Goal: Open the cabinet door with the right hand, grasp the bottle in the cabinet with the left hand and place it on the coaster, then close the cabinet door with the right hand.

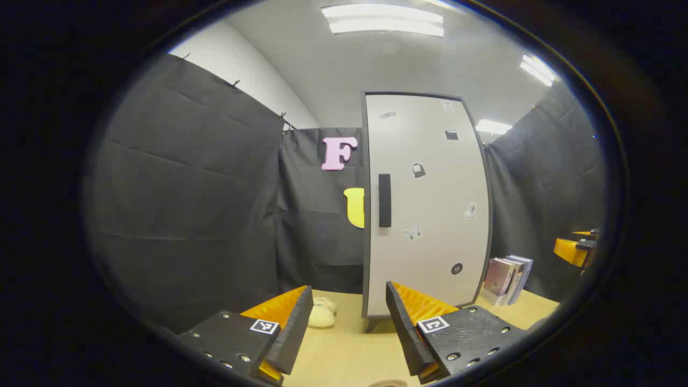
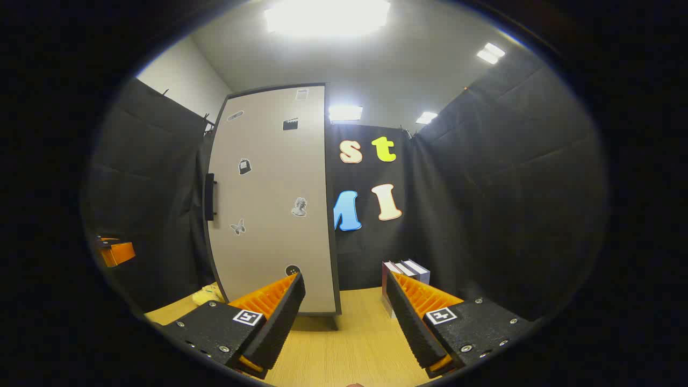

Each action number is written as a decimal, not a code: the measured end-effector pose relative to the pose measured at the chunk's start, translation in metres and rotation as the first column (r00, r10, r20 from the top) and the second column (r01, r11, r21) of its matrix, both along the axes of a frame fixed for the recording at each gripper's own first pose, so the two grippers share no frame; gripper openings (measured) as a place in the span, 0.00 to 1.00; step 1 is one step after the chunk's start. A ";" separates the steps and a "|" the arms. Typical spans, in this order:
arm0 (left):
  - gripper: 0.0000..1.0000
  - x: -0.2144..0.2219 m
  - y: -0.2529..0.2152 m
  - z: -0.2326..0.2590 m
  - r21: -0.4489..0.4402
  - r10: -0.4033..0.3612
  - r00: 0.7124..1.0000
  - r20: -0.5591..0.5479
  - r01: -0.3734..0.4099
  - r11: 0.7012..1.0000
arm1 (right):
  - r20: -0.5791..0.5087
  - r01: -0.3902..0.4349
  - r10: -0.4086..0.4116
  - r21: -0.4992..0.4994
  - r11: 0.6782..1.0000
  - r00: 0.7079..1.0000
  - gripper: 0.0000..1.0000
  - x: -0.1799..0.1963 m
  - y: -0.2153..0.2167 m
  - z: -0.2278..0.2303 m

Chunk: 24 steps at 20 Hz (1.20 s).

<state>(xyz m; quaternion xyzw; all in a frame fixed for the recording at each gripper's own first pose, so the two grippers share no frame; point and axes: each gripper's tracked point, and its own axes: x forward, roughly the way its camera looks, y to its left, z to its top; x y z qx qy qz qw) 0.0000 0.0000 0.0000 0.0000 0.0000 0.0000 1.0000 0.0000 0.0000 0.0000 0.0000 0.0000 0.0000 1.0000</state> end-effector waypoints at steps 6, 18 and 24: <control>0.78 -0.005 0.001 -0.002 0.005 -0.002 1.000 0.008 0.002 1.000 | -0.010 0.008 -0.008 0.003 1.000 1.000 0.94 -0.003 -0.002 -0.005; 0.84 -0.009 -0.001 -0.002 0.000 -0.006 1.000 0.013 0.006 1.000 | -0.001 0.012 -0.012 0.003 1.000 1.000 0.94 -0.007 -0.005 0.000; 0.84 -0.017 0.010 0.000 0.004 0.013 1.000 0.024 -0.013 1.000 | 0.003 -0.016 0.016 0.008 1.000 1.000 0.94 -0.003 0.008 0.006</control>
